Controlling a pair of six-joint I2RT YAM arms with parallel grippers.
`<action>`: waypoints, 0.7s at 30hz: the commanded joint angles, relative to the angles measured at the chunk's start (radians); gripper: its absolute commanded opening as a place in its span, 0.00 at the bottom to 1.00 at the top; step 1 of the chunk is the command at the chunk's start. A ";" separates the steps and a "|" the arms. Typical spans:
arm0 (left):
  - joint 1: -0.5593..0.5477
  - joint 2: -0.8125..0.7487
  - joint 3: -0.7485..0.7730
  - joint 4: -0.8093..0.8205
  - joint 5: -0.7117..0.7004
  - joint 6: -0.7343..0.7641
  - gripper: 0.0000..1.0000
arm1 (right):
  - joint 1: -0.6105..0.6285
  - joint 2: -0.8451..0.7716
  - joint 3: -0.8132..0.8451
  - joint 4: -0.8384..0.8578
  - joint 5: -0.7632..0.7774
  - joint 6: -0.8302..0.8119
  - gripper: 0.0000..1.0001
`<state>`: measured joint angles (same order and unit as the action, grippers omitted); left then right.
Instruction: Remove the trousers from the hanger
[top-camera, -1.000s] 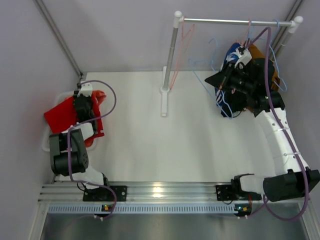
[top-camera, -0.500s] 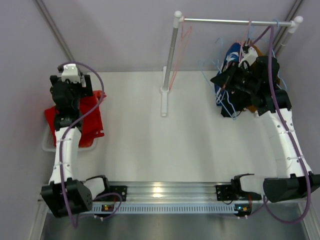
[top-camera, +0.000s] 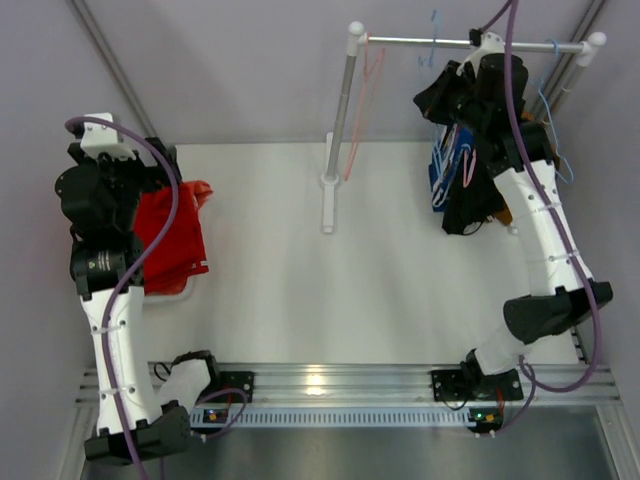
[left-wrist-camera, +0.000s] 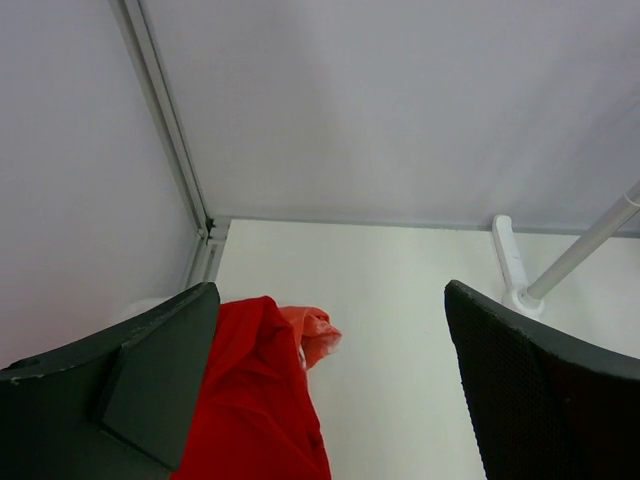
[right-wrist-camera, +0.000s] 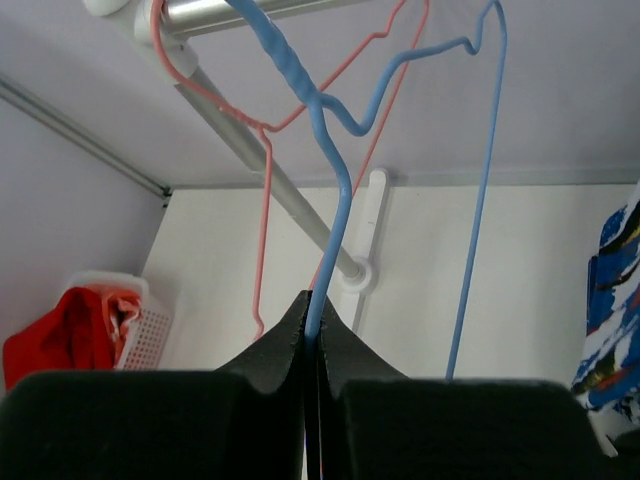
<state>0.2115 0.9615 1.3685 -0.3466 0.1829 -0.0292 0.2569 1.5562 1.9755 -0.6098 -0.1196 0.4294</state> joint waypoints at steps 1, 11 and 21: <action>0.002 0.006 0.043 -0.054 0.015 -0.077 0.99 | 0.061 0.106 0.123 -0.008 0.115 -0.044 0.00; 0.002 -0.017 0.037 -0.051 0.026 -0.107 0.99 | 0.130 0.242 0.169 0.073 0.084 -0.070 0.00; 0.002 -0.015 0.010 -0.052 0.032 -0.130 0.99 | 0.171 0.251 0.120 0.143 0.083 -0.136 0.00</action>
<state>0.2119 0.9577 1.3785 -0.4129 0.1989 -0.1379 0.4053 1.8175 2.0884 -0.5606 -0.0418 0.3336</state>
